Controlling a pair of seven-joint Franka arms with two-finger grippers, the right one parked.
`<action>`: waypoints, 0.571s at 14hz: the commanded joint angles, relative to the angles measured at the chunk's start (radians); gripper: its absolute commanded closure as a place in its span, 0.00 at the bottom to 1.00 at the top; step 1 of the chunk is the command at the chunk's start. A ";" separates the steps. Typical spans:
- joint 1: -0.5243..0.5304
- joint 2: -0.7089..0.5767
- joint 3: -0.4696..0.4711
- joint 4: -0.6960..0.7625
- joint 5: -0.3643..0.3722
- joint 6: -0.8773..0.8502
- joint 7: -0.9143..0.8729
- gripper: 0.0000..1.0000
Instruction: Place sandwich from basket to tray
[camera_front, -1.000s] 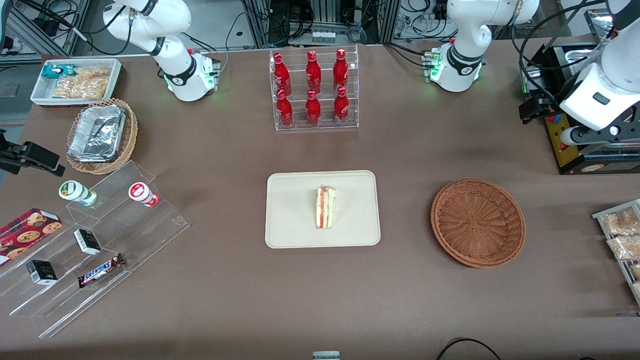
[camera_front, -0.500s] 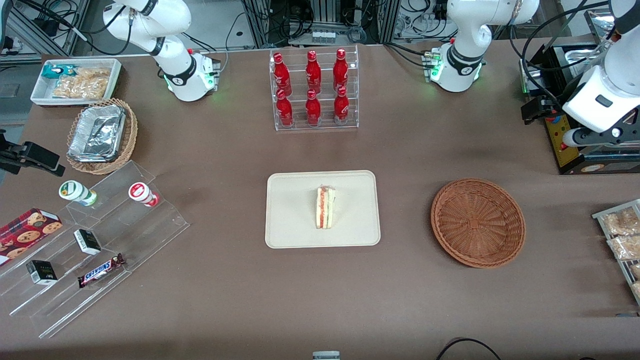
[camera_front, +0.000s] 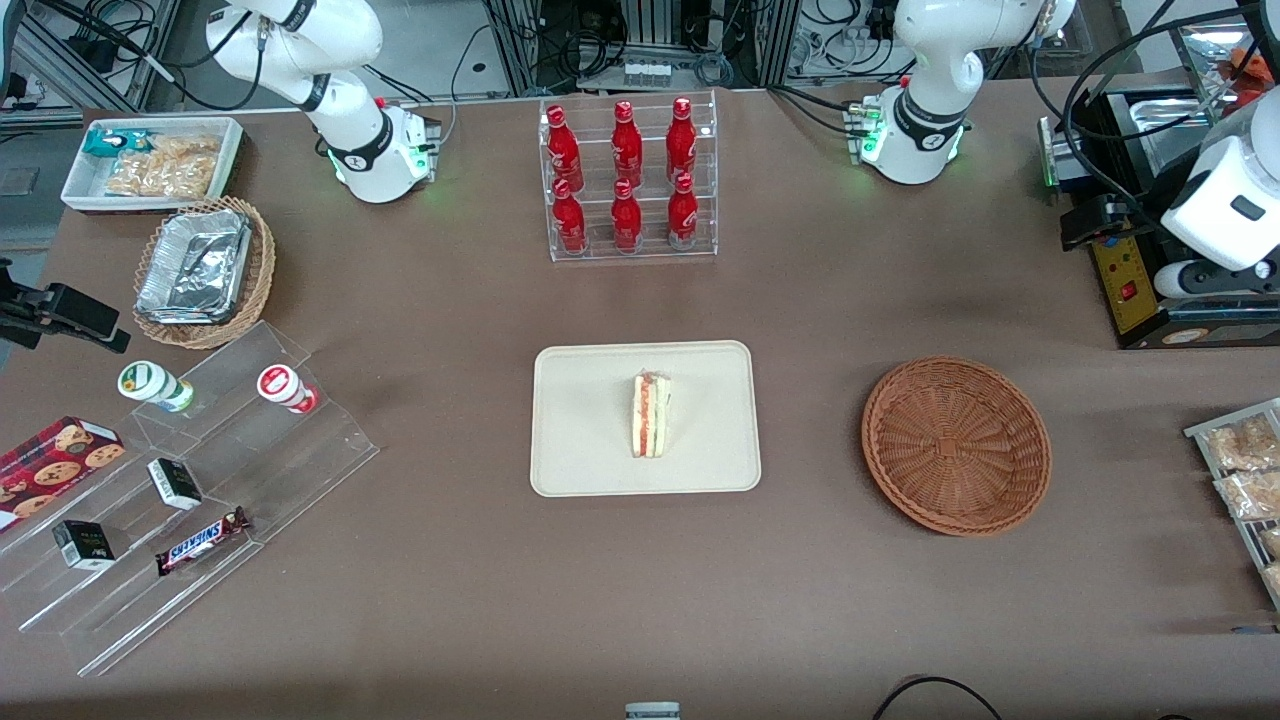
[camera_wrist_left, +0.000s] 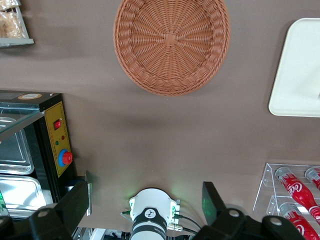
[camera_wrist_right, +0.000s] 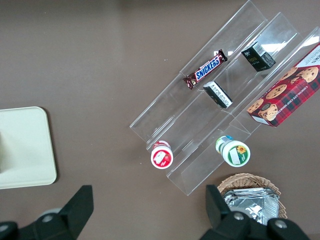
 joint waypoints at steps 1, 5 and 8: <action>0.013 -0.004 -0.032 0.000 -0.001 0.001 -0.004 0.00; 0.005 -0.005 -0.027 0.000 0.001 0.007 -0.003 0.00; 0.006 -0.001 -0.027 -0.011 0.005 0.067 -0.003 0.00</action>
